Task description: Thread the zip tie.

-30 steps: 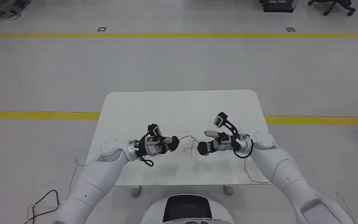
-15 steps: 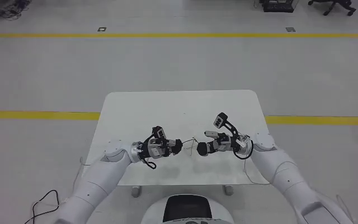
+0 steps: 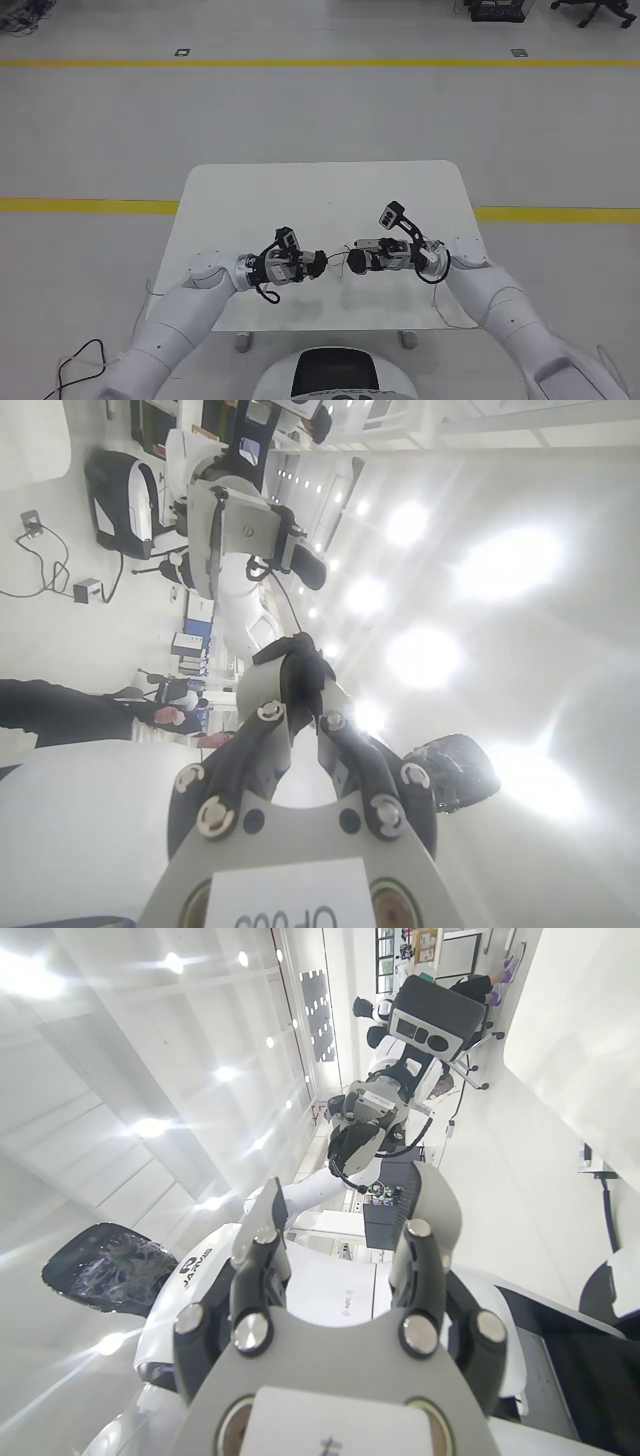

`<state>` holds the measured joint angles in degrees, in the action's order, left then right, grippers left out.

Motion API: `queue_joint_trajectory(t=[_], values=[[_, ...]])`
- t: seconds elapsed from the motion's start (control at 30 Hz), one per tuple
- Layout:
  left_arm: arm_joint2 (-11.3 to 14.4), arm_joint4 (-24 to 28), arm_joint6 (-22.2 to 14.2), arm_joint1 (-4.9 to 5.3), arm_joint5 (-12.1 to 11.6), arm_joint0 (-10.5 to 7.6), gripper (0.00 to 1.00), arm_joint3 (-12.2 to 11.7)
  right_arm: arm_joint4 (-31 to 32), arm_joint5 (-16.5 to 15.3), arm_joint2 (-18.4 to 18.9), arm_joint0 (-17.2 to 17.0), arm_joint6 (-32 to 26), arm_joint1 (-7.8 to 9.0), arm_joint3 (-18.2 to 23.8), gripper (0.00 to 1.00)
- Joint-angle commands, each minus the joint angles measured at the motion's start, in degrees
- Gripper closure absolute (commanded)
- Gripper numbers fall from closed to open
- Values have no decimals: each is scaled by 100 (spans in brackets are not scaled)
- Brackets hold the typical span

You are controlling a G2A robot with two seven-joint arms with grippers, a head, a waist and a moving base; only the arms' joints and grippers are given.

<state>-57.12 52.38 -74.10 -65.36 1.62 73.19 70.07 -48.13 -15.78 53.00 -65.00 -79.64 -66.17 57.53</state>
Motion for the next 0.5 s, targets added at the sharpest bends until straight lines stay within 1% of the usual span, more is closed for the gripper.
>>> queue_joint_trajectory(t=[0.0, 0.07, 0.2, 0.47], values=[[2, 83, -51, 2, 29, -2, 100, -18, -47, -29, -44, 32, 0, -11, -58, 73], [15, 160, -123, 5, 111, -14, 100, -42, -83, -71, -91, 68, 0, -20, -115, 75], [32, 254, -233, 12, 201, -49, 100, -89, -139, -150, -157, 119, 0, -36, -216, 76], [104, 240, -245, 21, 234, -97, 100, -140, -300, -256, -300, 173, 0, -48, -278, 85]])
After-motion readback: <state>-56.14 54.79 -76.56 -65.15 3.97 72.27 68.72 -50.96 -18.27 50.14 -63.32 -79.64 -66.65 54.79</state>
